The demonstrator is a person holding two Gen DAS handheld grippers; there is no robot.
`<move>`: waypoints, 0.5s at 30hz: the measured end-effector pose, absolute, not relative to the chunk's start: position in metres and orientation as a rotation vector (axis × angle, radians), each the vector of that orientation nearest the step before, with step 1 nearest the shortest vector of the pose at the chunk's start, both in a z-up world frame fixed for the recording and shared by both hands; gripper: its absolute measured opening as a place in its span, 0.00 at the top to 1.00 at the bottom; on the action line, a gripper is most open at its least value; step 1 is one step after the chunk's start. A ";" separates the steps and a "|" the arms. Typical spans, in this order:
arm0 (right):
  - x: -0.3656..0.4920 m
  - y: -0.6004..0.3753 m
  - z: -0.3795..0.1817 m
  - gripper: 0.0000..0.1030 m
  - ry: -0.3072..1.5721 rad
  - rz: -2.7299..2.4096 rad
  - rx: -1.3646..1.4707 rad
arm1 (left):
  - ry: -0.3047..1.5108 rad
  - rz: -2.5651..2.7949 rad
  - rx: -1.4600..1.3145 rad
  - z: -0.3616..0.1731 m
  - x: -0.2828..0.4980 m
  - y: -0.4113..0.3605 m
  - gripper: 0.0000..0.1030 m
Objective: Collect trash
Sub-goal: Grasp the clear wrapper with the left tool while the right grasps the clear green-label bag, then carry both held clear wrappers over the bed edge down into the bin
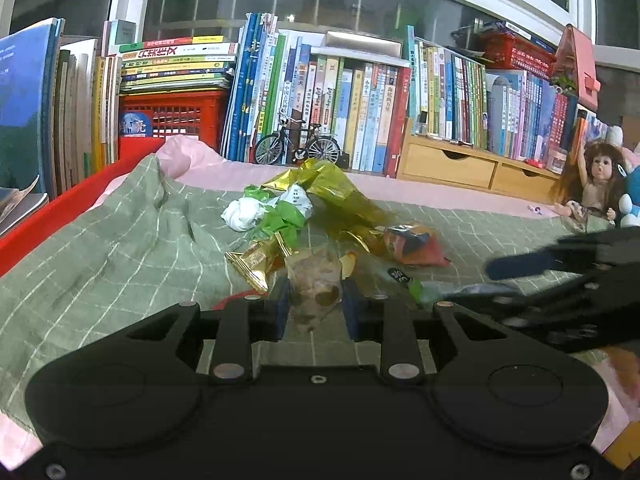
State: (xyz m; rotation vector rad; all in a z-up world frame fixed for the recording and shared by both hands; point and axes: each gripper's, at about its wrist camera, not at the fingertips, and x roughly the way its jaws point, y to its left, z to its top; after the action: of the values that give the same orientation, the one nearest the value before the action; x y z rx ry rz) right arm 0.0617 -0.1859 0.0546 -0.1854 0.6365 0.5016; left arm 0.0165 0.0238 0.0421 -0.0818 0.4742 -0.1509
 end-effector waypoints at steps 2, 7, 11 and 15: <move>0.071 -0.174 0.050 0.22 0.641 0.496 -0.207 | 0.475 -0.151 -0.085 0.042 0.015 0.024 0.75; 0.098 -0.162 0.038 0.37 0.731 0.497 -0.158 | 0.479 -0.146 -0.086 0.042 0.012 0.025 0.75; 0.094 -0.162 0.032 0.63 0.755 0.478 -0.147 | 0.480 -0.152 -0.090 0.043 0.008 0.026 0.75; 0.079 -0.166 0.037 0.63 0.731 0.463 -0.172 | 0.488 -0.163 -0.082 0.044 0.003 0.025 0.75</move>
State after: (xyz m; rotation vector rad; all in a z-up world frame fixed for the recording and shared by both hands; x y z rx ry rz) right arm 0.0794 -0.1662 0.0366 -0.1721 0.7314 0.4632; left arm 0.0026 0.0247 0.0443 -0.0824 0.4880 -0.1627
